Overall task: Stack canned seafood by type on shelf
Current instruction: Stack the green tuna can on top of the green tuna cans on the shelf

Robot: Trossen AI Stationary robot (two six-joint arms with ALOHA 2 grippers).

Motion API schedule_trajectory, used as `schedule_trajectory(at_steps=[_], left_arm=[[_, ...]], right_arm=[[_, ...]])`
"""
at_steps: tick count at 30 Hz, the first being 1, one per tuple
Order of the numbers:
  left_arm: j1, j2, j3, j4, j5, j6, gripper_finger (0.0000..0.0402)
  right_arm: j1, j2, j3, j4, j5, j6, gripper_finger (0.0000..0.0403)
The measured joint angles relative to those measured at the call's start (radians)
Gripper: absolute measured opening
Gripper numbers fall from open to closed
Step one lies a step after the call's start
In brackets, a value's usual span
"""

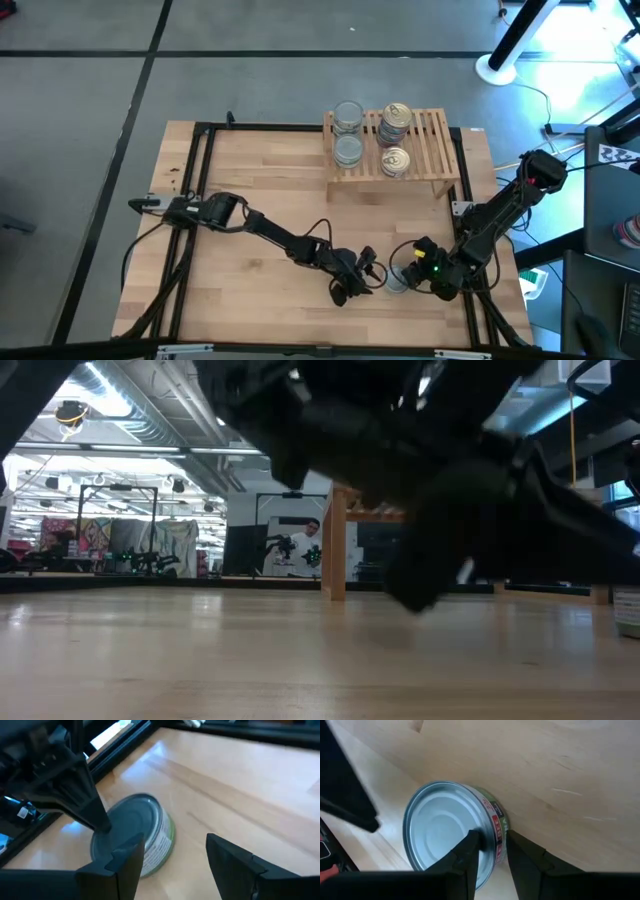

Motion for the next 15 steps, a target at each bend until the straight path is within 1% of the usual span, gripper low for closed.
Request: schedule_trajectory(at_steps=[5, 8, 11, 15], left_arm=[[0.002, 0.017, 0.000, 0.051, -0.026, 0.072, 0.0210], [0.003, 0.017, 0.000, 0.059, -0.031, 0.087, 0.0210], [0.005, 0.018, 0.000, 0.067, -0.032, 0.081, 0.0210], [0.005, 0.018, 0.000, 0.070, -0.033, 0.082, 0.0210]], right_arm=[[0.000, 0.001, 0.000, 0.010, 0.001, 0.006, 0.0099], [0.000, 0.001, -0.001, 0.016, 0.002, 0.008, 0.0094], [0.000, 0.001, -0.001, 0.017, 0.002, 0.010, 0.0070], [0.000, 0.000, -0.001, 0.019, 0.012, 0.010, 0.0019]])
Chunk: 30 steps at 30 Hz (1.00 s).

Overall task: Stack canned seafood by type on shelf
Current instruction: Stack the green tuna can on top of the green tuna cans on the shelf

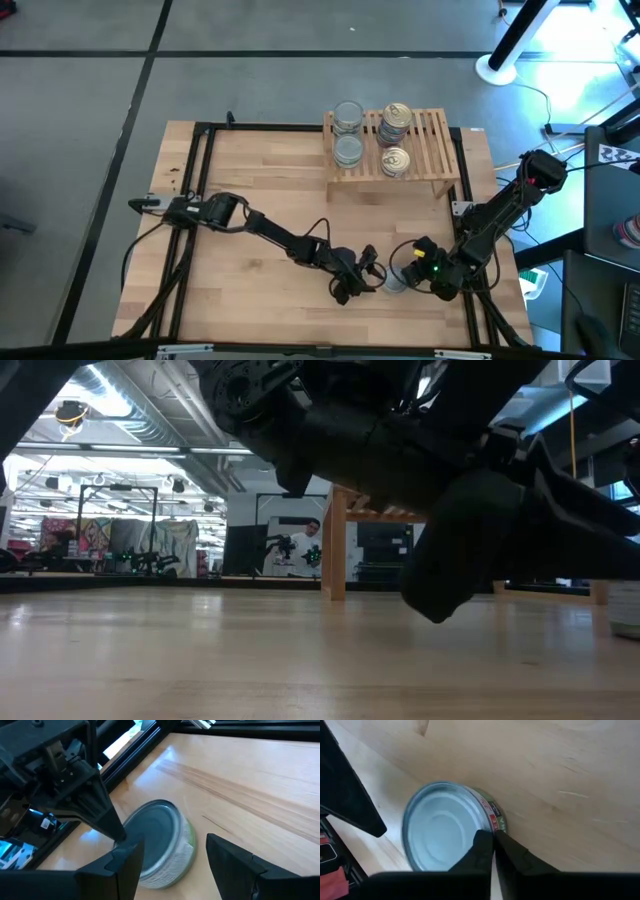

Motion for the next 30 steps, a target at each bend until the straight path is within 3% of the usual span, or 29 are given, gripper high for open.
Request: schedule_trajectory(at_steps=[17, 30], left_arm=[[0.000, 0.000, 0.000, -0.001, 0.000, 0.008, 0.0210], [0.000, 0.000, 0.000, -0.007, -0.014, 0.165, 0.0210]], right_arm=[[0.000, 0.001, -0.001, -0.004, 0.041, 0.047, 0.0004], [0.000, 0.001, -0.001, -0.008, 0.042, 0.132, 0.0002]])
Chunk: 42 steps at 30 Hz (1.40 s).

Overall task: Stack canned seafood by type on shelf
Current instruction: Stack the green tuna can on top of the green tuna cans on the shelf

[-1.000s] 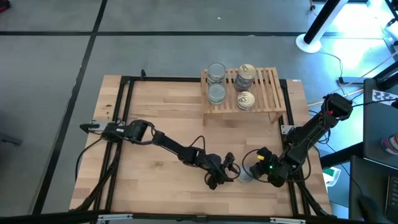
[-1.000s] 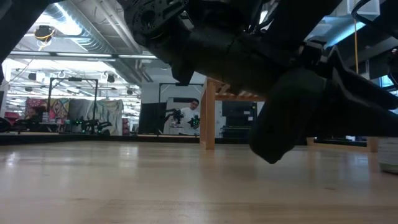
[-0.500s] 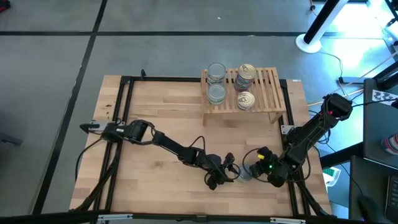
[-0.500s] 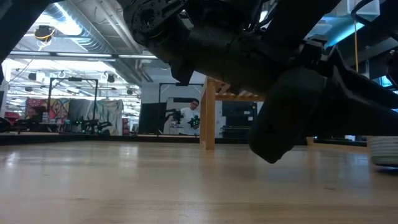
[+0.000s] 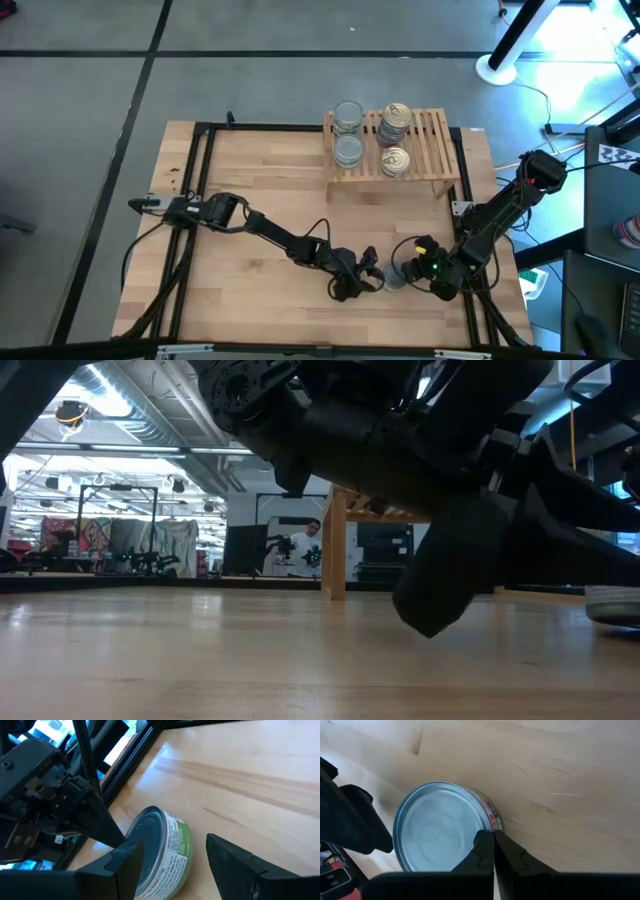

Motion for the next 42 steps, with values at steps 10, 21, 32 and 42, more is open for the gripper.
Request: schedule_trajectory(at_steps=[10, 21, 32, 42], left_arm=[[-0.002, 0.000, 0.000, -0.011, -0.042, 0.024, 0.0210], [-0.002, 0.000, 0.001, -0.047, -0.080, 0.040, 0.0210], [-0.007, -0.002, 0.003, -0.073, -0.074, 0.115, 0.0210], [-0.010, -0.002, 0.003, -0.074, -0.077, 0.155, 0.0210]], right_arm=[[0.000, -0.001, 0.000, 0.002, -0.007, 0.049, 0.0001], [-0.001, 0.006, 0.000, 0.043, 0.000, 0.062, 0.0001], [0.000, 0.097, 0.003, 0.159, 0.048, 0.096, 0.0001], [0.001, 0.099, 0.001, 0.179, 0.048, 0.115, 0.0001]])
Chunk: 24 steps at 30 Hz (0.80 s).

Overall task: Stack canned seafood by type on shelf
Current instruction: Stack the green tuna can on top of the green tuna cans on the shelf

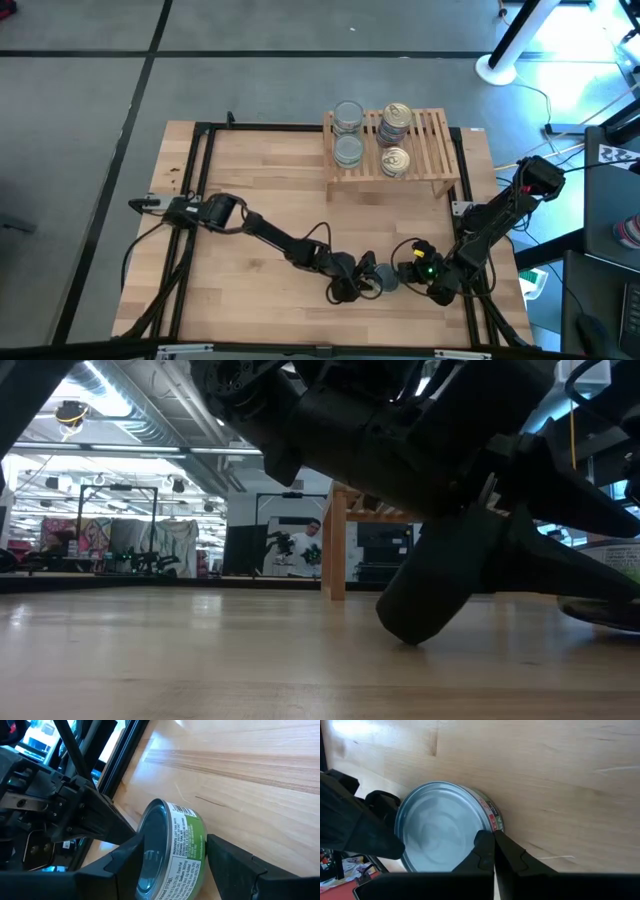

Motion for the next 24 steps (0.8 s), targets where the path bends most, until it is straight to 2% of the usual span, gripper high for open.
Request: schedule_trajectory(at_steps=[24], left_arm=[[-0.061, -0.014, -0.003, -0.011, -0.120, 0.049, 0.0210]], right_arm=[[-0.001, 0.001, 0.001, -0.005, -0.050, 0.011, 0.0001]])
